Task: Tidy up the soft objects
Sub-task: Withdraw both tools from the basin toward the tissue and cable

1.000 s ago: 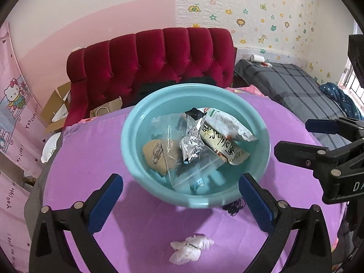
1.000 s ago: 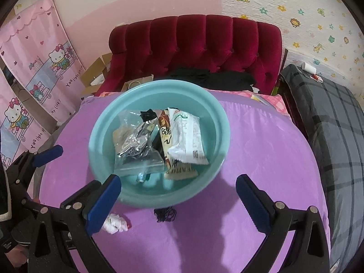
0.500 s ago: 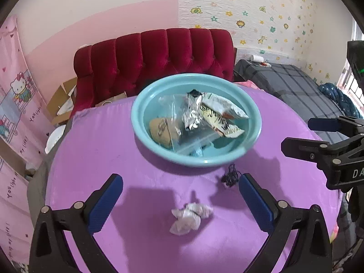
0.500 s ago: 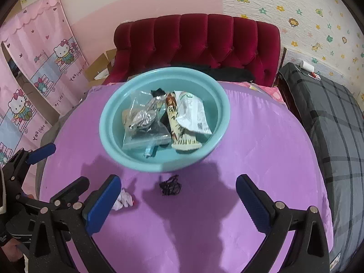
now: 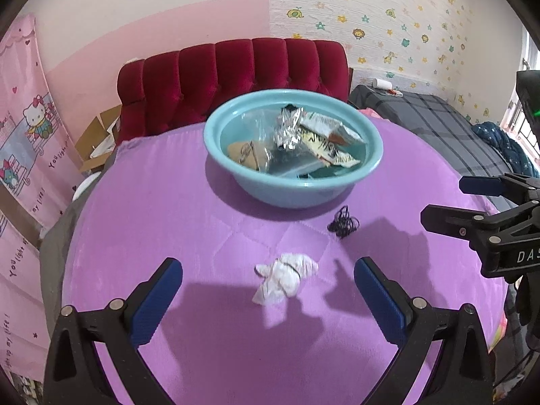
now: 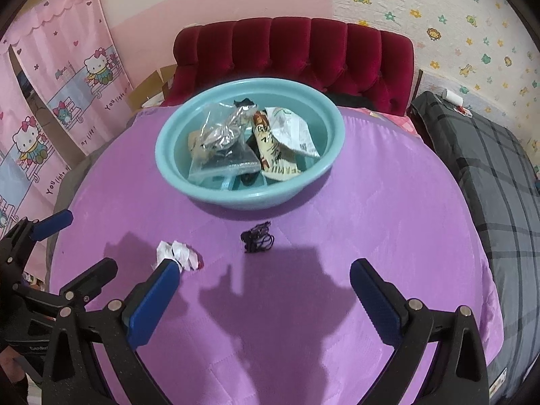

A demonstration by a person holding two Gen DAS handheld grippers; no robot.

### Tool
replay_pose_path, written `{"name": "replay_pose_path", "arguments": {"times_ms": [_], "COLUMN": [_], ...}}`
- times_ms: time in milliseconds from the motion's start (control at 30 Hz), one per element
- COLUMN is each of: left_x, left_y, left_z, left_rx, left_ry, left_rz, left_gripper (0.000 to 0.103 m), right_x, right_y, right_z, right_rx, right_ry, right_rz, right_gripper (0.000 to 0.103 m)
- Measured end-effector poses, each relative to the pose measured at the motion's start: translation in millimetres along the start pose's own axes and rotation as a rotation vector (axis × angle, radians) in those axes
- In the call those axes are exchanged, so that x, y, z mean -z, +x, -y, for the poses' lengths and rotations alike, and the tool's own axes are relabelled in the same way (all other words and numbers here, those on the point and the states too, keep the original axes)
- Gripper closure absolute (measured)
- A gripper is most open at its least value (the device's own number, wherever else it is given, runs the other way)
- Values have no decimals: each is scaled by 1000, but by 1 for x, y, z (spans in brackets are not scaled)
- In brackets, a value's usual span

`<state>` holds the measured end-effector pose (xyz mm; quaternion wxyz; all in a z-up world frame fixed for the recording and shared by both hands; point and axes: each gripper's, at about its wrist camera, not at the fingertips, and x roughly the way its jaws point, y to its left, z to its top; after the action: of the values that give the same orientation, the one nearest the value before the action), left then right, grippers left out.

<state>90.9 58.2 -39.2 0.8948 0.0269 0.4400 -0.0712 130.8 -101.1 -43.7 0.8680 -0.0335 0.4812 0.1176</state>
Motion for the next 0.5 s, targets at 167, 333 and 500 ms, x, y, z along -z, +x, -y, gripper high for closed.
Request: {"name": "replay_pose_path", "arguments": {"times_ms": [167,333,500], "left_x": [20,35,36], "left_y": [5,14,21], "left_z": [4,10,9], "left_rx": [7,10,9], "left_ry": [-19,-14,-20], "left_rz": [-15,-43,-51], "left_gripper": [0,0,0], "right_x": [19,40,43], "right_y": [4,18,27], "right_z": [-4,-6,-2], "right_rx": [-2,-2,-1], "right_ry": [9,18,30], "right_rz": [2,-23,-53], "right_gripper": [0,0,0]}}
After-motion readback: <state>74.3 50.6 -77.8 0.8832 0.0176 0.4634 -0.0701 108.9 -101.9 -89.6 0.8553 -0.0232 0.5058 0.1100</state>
